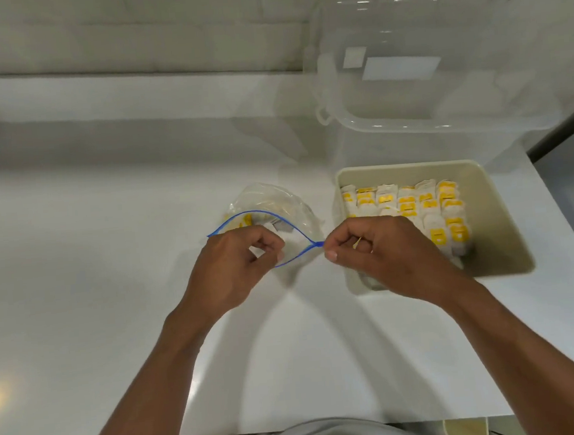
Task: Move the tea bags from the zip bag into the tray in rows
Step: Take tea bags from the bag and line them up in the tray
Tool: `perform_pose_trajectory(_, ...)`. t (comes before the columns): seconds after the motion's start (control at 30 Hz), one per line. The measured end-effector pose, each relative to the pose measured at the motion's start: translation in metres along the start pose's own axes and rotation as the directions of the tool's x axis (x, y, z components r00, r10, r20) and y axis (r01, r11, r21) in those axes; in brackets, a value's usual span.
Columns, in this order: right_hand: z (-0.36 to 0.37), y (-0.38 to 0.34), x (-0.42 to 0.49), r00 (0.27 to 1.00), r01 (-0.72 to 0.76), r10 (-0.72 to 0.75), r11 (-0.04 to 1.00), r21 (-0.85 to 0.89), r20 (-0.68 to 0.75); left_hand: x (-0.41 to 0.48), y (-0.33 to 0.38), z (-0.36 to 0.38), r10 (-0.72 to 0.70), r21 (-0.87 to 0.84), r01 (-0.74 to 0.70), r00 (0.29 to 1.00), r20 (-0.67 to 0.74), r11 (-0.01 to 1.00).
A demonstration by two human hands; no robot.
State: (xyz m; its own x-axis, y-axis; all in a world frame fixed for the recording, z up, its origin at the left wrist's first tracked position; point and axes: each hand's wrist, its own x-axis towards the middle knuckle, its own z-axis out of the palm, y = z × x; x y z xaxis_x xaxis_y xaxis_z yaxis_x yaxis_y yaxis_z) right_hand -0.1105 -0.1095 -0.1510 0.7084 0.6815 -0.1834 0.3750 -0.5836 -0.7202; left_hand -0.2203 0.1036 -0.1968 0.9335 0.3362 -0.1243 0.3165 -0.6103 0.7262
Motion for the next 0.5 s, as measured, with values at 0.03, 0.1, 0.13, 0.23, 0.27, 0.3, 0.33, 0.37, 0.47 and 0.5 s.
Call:
perform_pose_trajectory(0.03, 0.007, -0.003, 0.004, 1.000, 0.000, 0.000, 1.000, -0.009, -0.011, 0.004, -0.008, -0.002, -0.018, 0.011, 0.018, 1.000, -0.004, 1.000)
perform_pose_trajectory(0.1, 0.025, -0.010, 0.012, 0.999, 0.000, -0.001, 1.000, -0.015, -0.040, 0.011, -0.021, -0.006, -0.059, 0.062, 0.060, 0.998, -0.020, 0.996)
perform_pose_trajectory(0.13, 0.034, -0.013, 0.016, 0.998, -0.002, 0.001, 1.000, -0.015, -0.057, 0.015, -0.024, -0.006, -0.067, 0.115, 0.070, 0.997, -0.032, 0.991)
perform_pose_trajectory(0.23, 0.063, -0.021, 0.031, 0.993, -0.009, -0.001, 0.996, -0.084, -0.116, 0.027, -0.027, -0.003, -0.051, 0.352, 0.059, 0.998, -0.033, 0.934)
perform_pose_trajectory(0.27, 0.072, -0.023, 0.036, 0.992, -0.011, -0.004, 0.992, -0.124, -0.127, 0.031, -0.026, -0.001, -0.051, 0.413, 0.058, 0.998, -0.027, 0.909)
perform_pose_trajectory(0.3, 0.079, -0.023, 0.041, 0.991, -0.020, -0.001, 0.988, -0.153, -0.132, 0.035, -0.026, 0.002, -0.057, 0.452, 0.059, 0.998, -0.020, 0.890)
perform_pose_trajectory(0.33, 0.084, -0.023, 0.046, 0.990, -0.026, 0.001, 0.983, -0.182, -0.138, 0.039, -0.025, 0.005, -0.064, 0.482, 0.062, 0.998, -0.013, 0.874)
perform_pose_trajectory(0.37, 0.089, -0.022, 0.050, 0.989, -0.031, -0.002, 0.975, -0.222, -0.147, 0.042, -0.024, 0.008, -0.068, 0.513, 0.066, 0.998, -0.015, 0.856)
perform_pose_trajectory(0.47, 0.095, -0.017, 0.060, 0.987, -0.078, 0.028, 0.943, -0.322, -0.156, 0.047, -0.021, 0.017, -0.040, 0.608, 0.073, 0.997, -0.067, 0.790)
perform_pose_trajectory(0.5, 0.094, -0.015, 0.062, 0.987, -0.098, 0.049, 0.940, -0.327, -0.154, 0.048, -0.020, 0.020, -0.031, 0.632, 0.073, 0.997, -0.077, 0.772)
